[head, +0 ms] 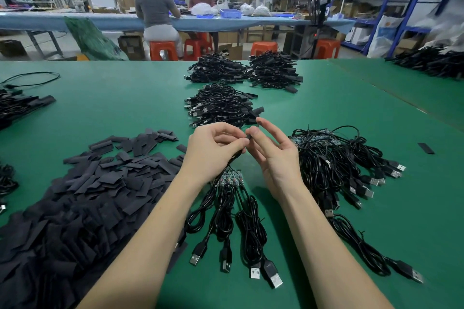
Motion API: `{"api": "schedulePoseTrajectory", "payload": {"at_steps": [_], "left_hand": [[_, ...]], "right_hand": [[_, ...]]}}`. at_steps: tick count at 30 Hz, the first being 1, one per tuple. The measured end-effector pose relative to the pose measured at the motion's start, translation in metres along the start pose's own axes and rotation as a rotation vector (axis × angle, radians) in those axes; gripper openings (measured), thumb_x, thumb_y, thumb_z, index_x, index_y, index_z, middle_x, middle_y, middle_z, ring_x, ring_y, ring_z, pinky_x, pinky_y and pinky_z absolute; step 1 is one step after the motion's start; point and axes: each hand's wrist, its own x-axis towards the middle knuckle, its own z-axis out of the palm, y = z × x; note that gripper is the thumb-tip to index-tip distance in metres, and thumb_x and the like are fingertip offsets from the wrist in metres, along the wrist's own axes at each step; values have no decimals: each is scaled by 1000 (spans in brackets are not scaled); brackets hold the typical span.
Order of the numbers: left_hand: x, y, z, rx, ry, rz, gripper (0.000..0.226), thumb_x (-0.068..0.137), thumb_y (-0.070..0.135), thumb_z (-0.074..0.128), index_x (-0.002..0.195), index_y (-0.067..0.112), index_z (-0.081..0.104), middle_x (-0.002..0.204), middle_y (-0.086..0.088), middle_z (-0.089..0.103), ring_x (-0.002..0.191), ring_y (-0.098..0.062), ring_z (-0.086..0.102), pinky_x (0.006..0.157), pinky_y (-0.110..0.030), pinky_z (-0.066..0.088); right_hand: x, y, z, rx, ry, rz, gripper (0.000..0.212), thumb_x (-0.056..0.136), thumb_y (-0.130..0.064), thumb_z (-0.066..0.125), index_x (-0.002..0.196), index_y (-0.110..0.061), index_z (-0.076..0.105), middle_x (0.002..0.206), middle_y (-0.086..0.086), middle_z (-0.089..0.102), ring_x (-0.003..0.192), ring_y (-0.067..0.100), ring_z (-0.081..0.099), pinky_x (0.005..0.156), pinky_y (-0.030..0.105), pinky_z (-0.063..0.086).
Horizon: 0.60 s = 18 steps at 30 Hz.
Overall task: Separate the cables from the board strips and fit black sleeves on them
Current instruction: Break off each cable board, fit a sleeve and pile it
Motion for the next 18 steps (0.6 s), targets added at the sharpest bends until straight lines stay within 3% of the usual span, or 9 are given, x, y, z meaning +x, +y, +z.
{"api": "schedulePoseTrajectory", "payload": {"at_steps": [7,13,18], "left_hand": [[0,1,0,61,30,57,9,81,15,82,82,23,77,71,4,76,74,-10,75,75,-24,57],[1,1,1,59,9,80,10,81,16,82,82,24,76,74,6,76,77,-9,75,76,-23,57],[3,2,0,64,-77,-7,20,81,30,83,95,27,68,93,11,73,82,-6,73,81,-23,56]], "right_hand": [[2,-2,0,22,10,-7,28,81,1,80,100,-20,80,94,12,76,87,23,73,78,26,59],[2,-1,-1,18,33,-2,30,81,-2,80,106,-18,76,93,12,77,84,20,72,76,24,58],[4,-3,-2,42,119,-59,26,83,-1,79,104,-16,74,88,10,77,79,18,71,74,25,58]]}}
